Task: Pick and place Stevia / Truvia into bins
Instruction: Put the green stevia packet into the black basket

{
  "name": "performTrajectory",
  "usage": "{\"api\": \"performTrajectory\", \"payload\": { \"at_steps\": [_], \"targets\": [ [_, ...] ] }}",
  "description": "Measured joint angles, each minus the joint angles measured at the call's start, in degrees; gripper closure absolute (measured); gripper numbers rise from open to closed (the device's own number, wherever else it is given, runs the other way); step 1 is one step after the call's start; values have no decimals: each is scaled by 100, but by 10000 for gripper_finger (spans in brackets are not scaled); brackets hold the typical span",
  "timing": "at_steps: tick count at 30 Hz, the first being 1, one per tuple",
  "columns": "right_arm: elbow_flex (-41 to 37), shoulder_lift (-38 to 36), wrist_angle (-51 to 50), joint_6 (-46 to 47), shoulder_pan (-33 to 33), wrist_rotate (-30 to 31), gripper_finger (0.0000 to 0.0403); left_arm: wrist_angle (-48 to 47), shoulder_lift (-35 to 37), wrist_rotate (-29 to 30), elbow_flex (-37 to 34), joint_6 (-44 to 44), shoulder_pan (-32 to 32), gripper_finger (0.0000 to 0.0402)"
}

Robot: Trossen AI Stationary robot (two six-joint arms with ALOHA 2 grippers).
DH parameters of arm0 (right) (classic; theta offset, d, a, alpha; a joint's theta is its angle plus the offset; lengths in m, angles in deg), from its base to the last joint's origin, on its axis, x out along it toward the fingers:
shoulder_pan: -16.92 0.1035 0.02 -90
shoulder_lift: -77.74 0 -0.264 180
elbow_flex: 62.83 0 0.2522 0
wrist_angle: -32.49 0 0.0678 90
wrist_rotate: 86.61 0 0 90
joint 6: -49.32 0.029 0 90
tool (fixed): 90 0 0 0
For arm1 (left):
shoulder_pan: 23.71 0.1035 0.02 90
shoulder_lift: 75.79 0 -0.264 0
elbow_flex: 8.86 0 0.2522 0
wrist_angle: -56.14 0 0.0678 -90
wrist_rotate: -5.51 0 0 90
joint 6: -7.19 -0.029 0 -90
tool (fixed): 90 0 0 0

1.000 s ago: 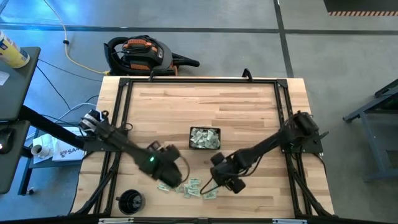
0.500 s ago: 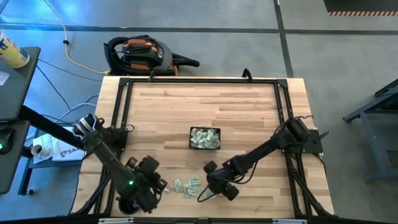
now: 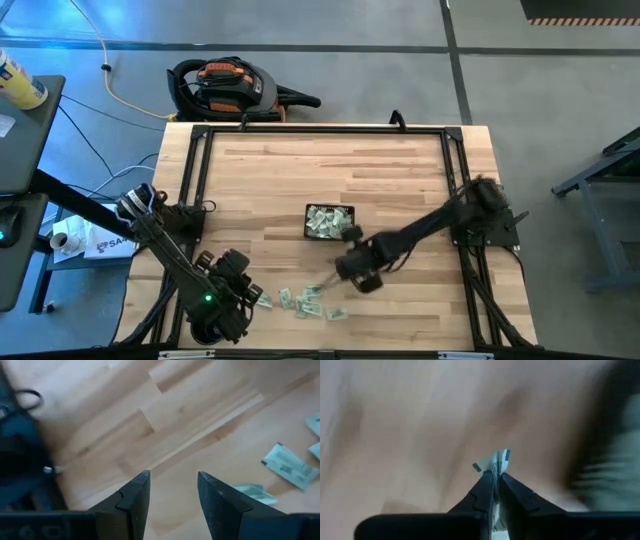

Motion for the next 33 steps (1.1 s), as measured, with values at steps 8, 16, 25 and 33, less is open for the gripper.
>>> {"api": "performTrajectory", "payload": {
  "at_steps": [8,16,25,33],
  "targets": [
    [37,-1125,92,467,-975,111,390,2344,-2,-77,-918,-448,0,204],
    [28,-611,368,641,-1904,-1061,292,3225,-2,-147,-1503,-1430,9,204],
    [52,-916,317,731,-1925,-1205,128,4757,-2,-363,-2079,-3548,11,204],
    [59,-1522,-304,865,-1740,-492,51,5599,-4,-345,-2637,-4767,15,204]
  ]
}}
